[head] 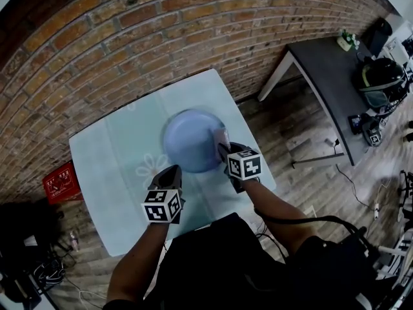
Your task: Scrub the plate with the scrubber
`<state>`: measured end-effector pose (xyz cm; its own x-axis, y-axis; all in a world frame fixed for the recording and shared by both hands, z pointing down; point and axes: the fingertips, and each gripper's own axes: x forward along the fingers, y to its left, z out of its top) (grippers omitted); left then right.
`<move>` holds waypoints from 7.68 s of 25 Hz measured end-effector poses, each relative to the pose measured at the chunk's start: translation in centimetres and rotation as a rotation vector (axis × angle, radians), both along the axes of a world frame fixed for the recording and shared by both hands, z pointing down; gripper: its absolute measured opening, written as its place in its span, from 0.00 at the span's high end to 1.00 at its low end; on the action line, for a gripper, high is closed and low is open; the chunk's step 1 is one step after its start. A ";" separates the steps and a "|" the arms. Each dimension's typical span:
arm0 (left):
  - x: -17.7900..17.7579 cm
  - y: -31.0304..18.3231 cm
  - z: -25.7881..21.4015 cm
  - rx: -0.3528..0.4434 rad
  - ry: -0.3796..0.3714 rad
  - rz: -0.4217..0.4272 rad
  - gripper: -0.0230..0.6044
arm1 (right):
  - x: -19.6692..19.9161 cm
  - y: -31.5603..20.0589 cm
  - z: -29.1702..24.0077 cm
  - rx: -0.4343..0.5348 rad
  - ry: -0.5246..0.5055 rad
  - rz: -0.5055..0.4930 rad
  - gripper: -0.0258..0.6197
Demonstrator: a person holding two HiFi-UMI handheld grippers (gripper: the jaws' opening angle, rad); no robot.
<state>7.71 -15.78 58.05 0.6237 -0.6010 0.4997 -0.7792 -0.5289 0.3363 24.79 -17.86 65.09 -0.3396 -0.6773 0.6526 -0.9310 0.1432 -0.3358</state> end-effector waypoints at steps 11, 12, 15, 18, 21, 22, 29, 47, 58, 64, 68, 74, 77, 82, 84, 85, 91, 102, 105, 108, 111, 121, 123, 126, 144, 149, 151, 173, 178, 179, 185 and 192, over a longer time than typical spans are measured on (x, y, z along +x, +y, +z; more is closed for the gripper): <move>0.5 -1.0 0.6 -0.006 -0.006 -0.026 0.95 | 2.0 -2.2 -0.3 -0.008 0.033 -0.018 0.85; 0.5 -1.1 0.6 -0.007 -0.006 -0.029 0.95 | 2.2 -2.3 -0.1 -0.012 0.031 -0.022 0.85; 0.7 -1.4 0.6 -0.006 -0.004 -0.037 0.95 | 2.5 -3.0 -0.1 -0.024 0.025 -0.028 0.85; 0.8 -1.8 0.6 -0.007 -0.002 -0.047 0.95 | 2.8 -3.7 0.0 -0.038 0.020 -0.030 0.85; 0.6 -2.2 0.7 -0.009 -0.002 -0.059 0.95 | 2.9 -4.5 0.0 -0.044 0.019 -0.047 0.85; 0.5 -2.4 0.7 -0.010 -0.002 -0.063 0.95 | 2.9 -4.8 0.0 -0.046 0.016 -0.054 0.85; -0.6 -2.9 0.8 -0.015 -0.007 -0.101 0.95 | 2.2 -7.0 -0.1 -0.058 0.011 -0.087 0.85; -3.4 -2.7 0.4 -0.030 0.010 -0.193 0.95 | -2.2 -11.5 -0.2 -0.088 0.029 -0.254 0.85; -5.4 -1.9 -0.1 -0.027 0.010 -0.231 0.95 | -4.7 -12.1 -0.1 -0.113 0.046 -0.322 0.85; -6.6 -1.1 -0.4 -0.024 0.008 -0.249 0.95 | -5.7 -12.2 -0.2 -0.118 0.066 -0.351 0.85; -7.5 -0.4 -0.5 -0.025 0.009 -0.263 0.95 | -6.8 -12.2 -0.2 -0.117 0.075 -0.375 0.85; -8.3 0.4 -0.8 -0.015 0.007 -0.266 0.95 | -8.4 -11.7 -0.4 -0.121 0.075 -0.404 0.85; -8.5 0.5 -0.8 -0.013 0.009 -0.259 0.95 | -8.9 -11.2 -0.7 -0.120 0.069 -0.420 0.85; -8.2 0.2 -1.0 -0.009 0.019 -0.233 0.95 | -8.4 -10.5 -2.1 -0.096 0.048 -0.390 0.85; -7.9 0.0 -1.2 -0.004 0.023 -0.218 0.95 | -7.5 -10.3 -2.4 -0.086 0.074 -0.378 0.85; -7.8 0.0 -1.2 -0.003 0.024 -0.211 0.95 | -6.9 -10.1 -2.5 -0.084 0.096 -0.374 0.85; -7.3 -0.1 -1.4 -0.003 0.024 -0.182 0.95 | -3.4 -10.0 -1.6 -0.109 0.213 -0.327 0.85; -7.7 0.0 -1.1 -0.006 0.010 -0.166 0.95 | -3.3 -10.2 -0.1 -0.109 0.358 -0.349 0.85; -7.7 0.1 -1.0 -0.010 0.017 -0.162 0.95 | -4.4 -10.2 0.3 -0.139 0.322 -0.345 0.85; -8.0 0.2 -1.0 -0.010 0.017 -0.164 0.95 | -5.7 -9.8 0.9 -0.163 0.321 -0.369 0.85; -8.6 0.1 -1.1 -0.012 0.015 -0.177 0.95 | -6.8 -9.4 1.7 -0.182 0.328 -0.396 0.85; -10.1 0.8 -1.0 -0.012 0.018 -0.214 0.95 | -10.4 -8.7 2.6 -0.210 0.276 -0.428 0.85; -10.4 0.9 -1.2 -0.008 0.017 -0.218 0.95 | -11.3 -8.6 2.6 -0.215 0.267 -0.430 0.85; -11.0 1.0 -1.2 -0.005 0.015 -0.229 0.95 | -12.7 -8.2 2.6 -0.214 0.251 -0.441 0.85; -10.8 1.2 -1.6 0.014 0.012 -0.181 0.95 | -17.2 -6.0 1.3 -0.251 -0.018 -0.363 0.85; -9.6 1.0 -1.8 0.023 0.013 -0.146 0.95 | -16.2 -5.7 -0.7 -0.214 -0.062 -0.340 0.85; -9.0 0.8 -1.9 0.030 0.012 -0.131 0.95 | -14.7 -5.8 -1.4 -0.193 -0.047 -0.323 0.85; -6.0 1.4 -1.8 0.030 0.002 -0.066 0.95 | -2.7 -6.1 0.7 -0.169 0.241 -0.190 0.85; -6.4 1.4 -1.9 0.031 0.010 -0.077 0.95 | -3.9 -5.6 1.5 -0.206 0.218 -0.203 0.85; -6.4 1.4 -2.0 0.032 0.012 -0.078 0.95 | -4.3 -5.5 1.7 -0.214 0.221 -0.213 0.85; -6.7 1.8 -2.0 0.034 0.014 -0.075 0.95 | -5.6 -5.0 2.5 -0.234 0.238 -0.231 0.85; -7.7 2.2 -1.9 0.031 0.011 -0.095 0.95 | -8.4 -4.5 2.8 -0.236 0.215 -0.263 0.85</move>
